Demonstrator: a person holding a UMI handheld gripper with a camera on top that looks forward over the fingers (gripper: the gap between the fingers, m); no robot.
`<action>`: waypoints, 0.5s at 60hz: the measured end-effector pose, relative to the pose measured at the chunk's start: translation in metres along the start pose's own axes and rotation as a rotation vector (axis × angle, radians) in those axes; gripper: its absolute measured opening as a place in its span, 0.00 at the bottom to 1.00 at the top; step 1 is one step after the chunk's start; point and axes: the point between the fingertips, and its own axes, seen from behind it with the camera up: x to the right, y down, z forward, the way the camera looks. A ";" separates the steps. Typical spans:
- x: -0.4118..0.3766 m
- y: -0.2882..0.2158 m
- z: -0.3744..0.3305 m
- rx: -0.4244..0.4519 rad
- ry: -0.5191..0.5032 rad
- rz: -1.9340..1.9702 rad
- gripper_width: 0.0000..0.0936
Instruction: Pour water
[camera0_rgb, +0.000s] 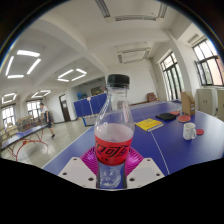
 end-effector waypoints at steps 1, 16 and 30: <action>0.003 -0.014 0.003 0.015 -0.025 0.035 0.31; 0.086 -0.196 0.065 0.141 -0.429 0.854 0.31; 0.222 -0.202 0.139 0.150 -0.573 1.545 0.31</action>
